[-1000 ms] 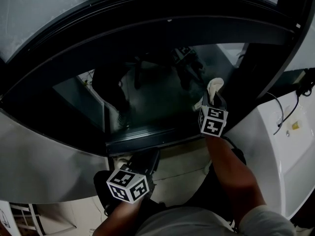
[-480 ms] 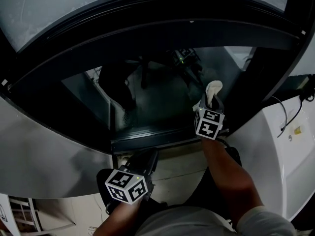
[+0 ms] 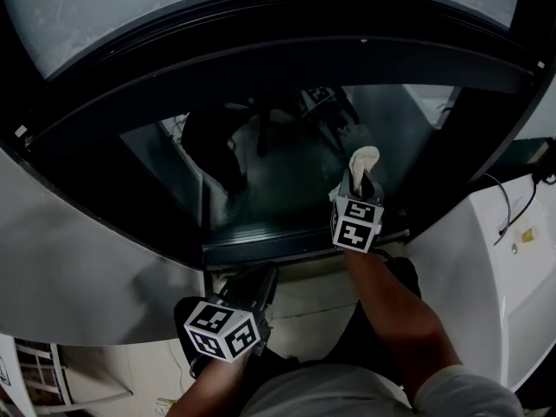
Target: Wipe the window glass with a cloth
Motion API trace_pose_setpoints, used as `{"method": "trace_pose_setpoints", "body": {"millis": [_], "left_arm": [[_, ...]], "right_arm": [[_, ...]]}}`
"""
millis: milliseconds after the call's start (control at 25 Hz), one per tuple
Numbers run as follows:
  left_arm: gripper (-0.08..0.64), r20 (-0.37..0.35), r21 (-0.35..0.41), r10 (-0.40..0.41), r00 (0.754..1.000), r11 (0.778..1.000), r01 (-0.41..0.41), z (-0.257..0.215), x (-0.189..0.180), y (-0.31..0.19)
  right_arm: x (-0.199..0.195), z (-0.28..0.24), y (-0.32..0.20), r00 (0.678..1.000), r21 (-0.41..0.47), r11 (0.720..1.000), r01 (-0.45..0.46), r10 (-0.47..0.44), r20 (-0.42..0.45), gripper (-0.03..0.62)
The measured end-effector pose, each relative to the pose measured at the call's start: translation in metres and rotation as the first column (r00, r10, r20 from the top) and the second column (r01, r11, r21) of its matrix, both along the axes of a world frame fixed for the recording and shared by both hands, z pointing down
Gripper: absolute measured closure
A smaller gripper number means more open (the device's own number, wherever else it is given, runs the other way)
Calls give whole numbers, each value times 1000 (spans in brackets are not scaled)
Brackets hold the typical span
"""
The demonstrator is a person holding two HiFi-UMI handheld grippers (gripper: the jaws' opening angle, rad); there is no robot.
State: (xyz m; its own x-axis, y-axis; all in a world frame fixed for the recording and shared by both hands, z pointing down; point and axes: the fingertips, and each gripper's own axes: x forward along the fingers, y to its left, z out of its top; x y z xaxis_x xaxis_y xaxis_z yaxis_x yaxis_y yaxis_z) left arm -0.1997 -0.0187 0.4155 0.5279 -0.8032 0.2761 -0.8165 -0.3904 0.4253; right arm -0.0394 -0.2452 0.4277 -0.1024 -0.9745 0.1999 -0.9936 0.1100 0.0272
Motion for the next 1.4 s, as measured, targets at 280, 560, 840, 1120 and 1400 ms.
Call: {"method": "trace_pose_setpoints", "body": {"millis": [280,560,840,1120,1400], "left_arm": [[543,-2,5,-24,1000,1000,24,-3,-16,8],[543,-3,9,-42,999,999,42,-3,-28,15],[543,-5,19,-42,999,999,42,-7,-31,17],[543,-3,21,-57,998,998,58,-7,-40,19],[543,-6,16,-66,998,998,66,-5,-44,21]], "right_arm": [[-30,0,7,999,4,999,47,-46,-13,508],[-52,-1,11,997,1,997,73,-73,-15,508],[-72,-2,18,994,-15,994,107,-107,-11,508],[-92,0,22,987,-2,989,145,-145,-61,508],[-102,4,25,978,-9,984,179,-179,-103,508]]}}
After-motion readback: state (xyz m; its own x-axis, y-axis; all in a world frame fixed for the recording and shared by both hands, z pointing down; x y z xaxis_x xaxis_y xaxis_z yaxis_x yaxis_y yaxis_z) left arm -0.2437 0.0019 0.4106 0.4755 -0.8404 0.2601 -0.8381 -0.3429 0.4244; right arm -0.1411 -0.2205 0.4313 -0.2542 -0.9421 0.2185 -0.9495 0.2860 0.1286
